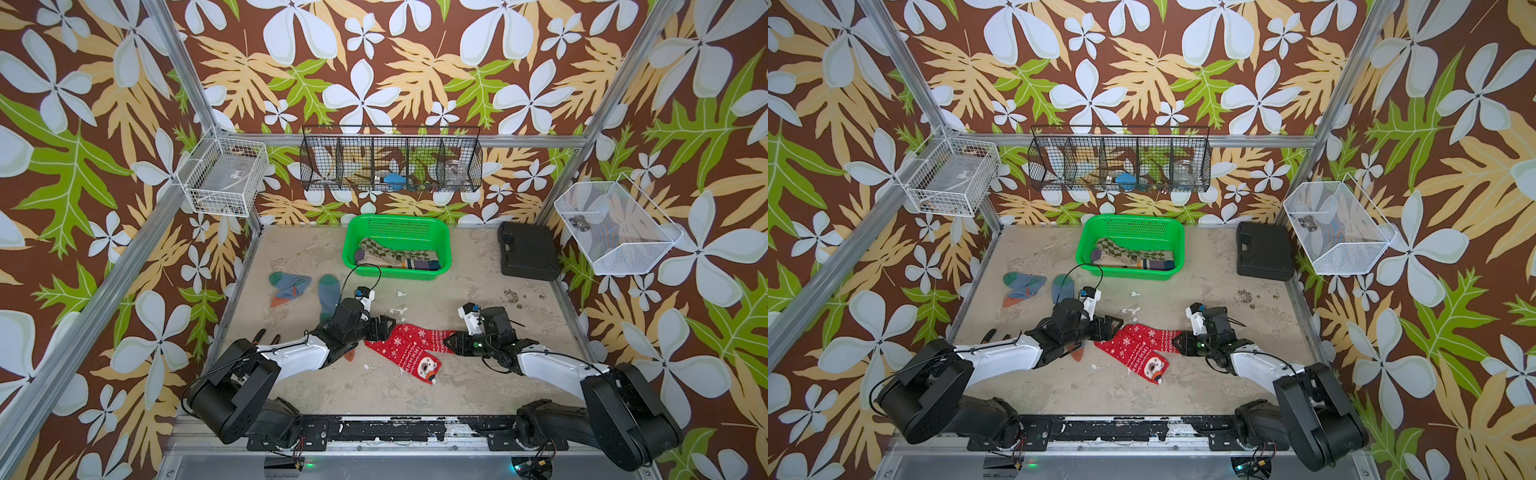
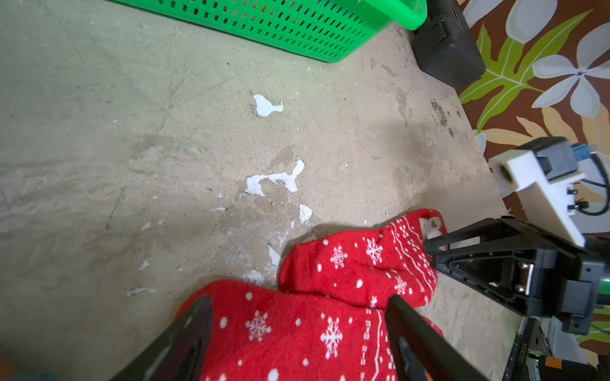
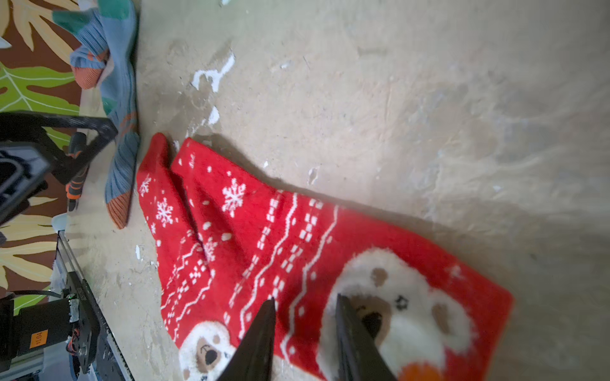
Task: Place the socks together as a pair
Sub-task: Pick up the sock from the center of the board.
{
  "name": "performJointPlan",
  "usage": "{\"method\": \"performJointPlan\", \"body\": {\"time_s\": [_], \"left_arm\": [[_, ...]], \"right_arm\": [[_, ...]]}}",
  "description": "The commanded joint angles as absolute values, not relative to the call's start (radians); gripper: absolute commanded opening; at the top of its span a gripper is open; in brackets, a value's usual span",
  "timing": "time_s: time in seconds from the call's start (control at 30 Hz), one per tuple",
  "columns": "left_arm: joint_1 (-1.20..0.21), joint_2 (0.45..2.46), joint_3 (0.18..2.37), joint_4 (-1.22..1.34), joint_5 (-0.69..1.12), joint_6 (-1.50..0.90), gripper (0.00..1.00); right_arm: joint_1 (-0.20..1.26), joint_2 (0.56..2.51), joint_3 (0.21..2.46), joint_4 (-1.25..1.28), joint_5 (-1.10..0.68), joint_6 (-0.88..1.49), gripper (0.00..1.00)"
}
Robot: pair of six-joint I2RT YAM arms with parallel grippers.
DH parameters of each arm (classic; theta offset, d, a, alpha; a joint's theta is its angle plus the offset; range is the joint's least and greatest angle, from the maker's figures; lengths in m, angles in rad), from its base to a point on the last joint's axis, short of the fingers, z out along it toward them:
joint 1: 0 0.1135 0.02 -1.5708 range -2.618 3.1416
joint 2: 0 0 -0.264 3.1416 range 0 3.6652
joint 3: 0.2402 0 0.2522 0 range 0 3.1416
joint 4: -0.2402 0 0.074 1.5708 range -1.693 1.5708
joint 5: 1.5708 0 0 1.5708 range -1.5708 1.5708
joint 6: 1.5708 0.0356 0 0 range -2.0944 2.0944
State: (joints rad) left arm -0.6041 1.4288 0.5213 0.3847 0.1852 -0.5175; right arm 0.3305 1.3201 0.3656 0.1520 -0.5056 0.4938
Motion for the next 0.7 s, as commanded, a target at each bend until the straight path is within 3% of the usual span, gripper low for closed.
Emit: {"method": "performJointPlan", "body": {"time_s": [0.0,0.3,0.67], "left_arm": [[-0.606,1.435,0.543,0.376,0.164,-0.489,0.84],[-0.609,1.529,0.626,0.362,0.163,-0.471,0.84],[-0.688,1.651,0.715,0.3,0.137,-0.436,0.86]], "right_arm": [[0.327,1.405,0.384,0.272,-0.514,0.51,0.32],[0.213,1.49,0.444,0.353,-0.516,0.555,0.29],[0.2,1.216,0.496,0.089,-0.389,0.459,0.37]]}}
